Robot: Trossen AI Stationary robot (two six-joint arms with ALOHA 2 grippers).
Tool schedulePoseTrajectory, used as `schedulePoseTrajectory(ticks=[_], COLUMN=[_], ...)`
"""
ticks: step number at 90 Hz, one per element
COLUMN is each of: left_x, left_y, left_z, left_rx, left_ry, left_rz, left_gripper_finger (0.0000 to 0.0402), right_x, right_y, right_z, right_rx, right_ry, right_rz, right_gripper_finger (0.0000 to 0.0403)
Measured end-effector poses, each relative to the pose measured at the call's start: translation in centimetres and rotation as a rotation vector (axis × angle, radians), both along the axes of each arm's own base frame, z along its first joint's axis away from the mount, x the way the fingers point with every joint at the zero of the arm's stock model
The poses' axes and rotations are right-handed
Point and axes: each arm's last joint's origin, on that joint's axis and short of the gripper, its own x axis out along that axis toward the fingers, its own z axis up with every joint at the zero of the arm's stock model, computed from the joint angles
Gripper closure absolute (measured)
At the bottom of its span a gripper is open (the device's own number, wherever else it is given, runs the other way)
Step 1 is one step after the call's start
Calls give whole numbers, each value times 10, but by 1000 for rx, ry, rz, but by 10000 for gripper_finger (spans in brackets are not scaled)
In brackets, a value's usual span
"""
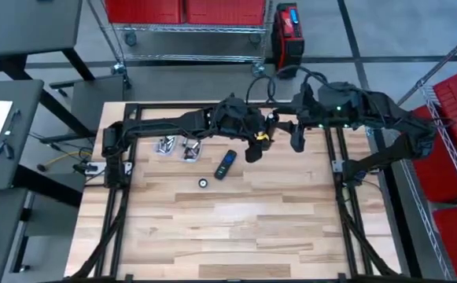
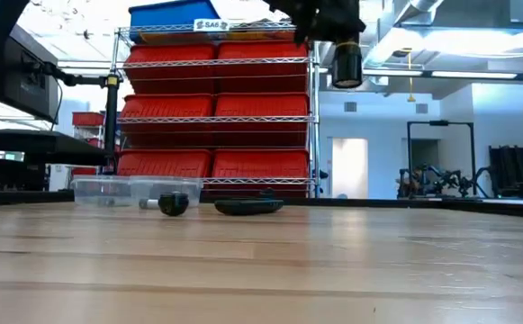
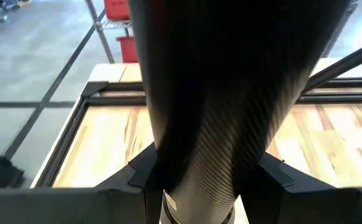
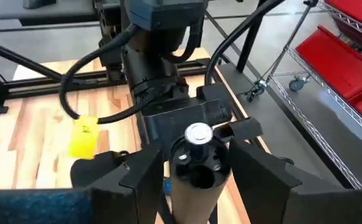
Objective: Insert battery
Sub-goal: Remove the silver battery from the flashlight battery compartment
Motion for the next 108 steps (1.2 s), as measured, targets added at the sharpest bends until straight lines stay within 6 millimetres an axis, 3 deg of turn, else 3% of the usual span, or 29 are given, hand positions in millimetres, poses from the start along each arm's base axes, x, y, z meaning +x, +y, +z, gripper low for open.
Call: schedulePoseTrajectory(ticks=[58, 78, 108], left_x=[0, 0, -1], left_y=[-1, -1, -2], left_z=[0, 0, -2], left_rx=[99, 103, 99], left_ry=[10, 12, 35], left_rz=[-24, -24, -30], left_gripper_finger=[269, 269, 269], right_x=[11, 17, 24], right_y=[2, 0, -2], right_z=[-6, -9, -11], right_rx=[-42, 30, 59], right_ry=[42, 31, 25], right_rz=[36, -10, -31], right_gripper_finger=[235, 244, 312])
